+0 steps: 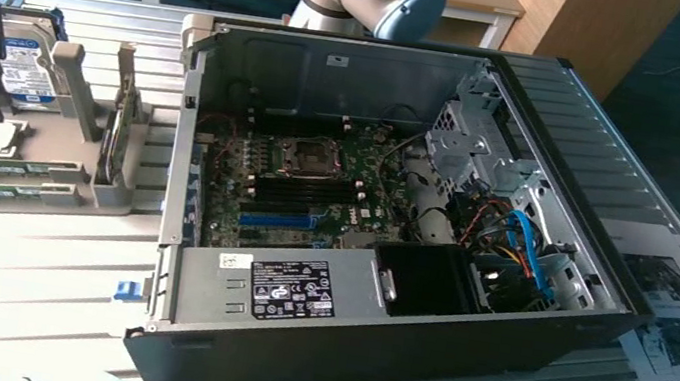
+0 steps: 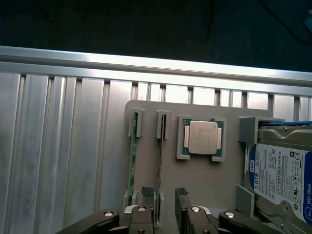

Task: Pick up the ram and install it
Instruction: 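Pick up the ram and move it above insertion slot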

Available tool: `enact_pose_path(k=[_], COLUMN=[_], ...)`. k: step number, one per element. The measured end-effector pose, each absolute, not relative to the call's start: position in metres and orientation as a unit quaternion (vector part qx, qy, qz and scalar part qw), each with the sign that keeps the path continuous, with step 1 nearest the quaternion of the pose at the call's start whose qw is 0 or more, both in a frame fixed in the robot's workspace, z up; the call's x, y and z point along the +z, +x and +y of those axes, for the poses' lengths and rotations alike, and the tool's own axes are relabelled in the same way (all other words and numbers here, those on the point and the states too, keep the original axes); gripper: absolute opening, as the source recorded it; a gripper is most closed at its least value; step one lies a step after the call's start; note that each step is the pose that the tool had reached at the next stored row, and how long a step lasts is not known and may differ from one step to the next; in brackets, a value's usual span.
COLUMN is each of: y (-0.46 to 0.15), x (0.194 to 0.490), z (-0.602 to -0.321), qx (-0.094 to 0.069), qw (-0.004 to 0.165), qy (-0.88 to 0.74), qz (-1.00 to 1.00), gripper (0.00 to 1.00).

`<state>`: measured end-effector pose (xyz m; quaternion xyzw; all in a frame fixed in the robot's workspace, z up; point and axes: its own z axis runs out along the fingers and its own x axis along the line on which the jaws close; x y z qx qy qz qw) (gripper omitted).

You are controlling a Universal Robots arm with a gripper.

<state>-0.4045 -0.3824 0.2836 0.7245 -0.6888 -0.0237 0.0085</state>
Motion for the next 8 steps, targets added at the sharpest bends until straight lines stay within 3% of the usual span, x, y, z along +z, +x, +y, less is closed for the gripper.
enact_pose_path(k=[8], y=[-0.4029], x=[0.2836], z=[-0.3884], qx=[-0.024], qw=[0.009], qy=[0.724], qz=[-0.689], gripper=[0.31])
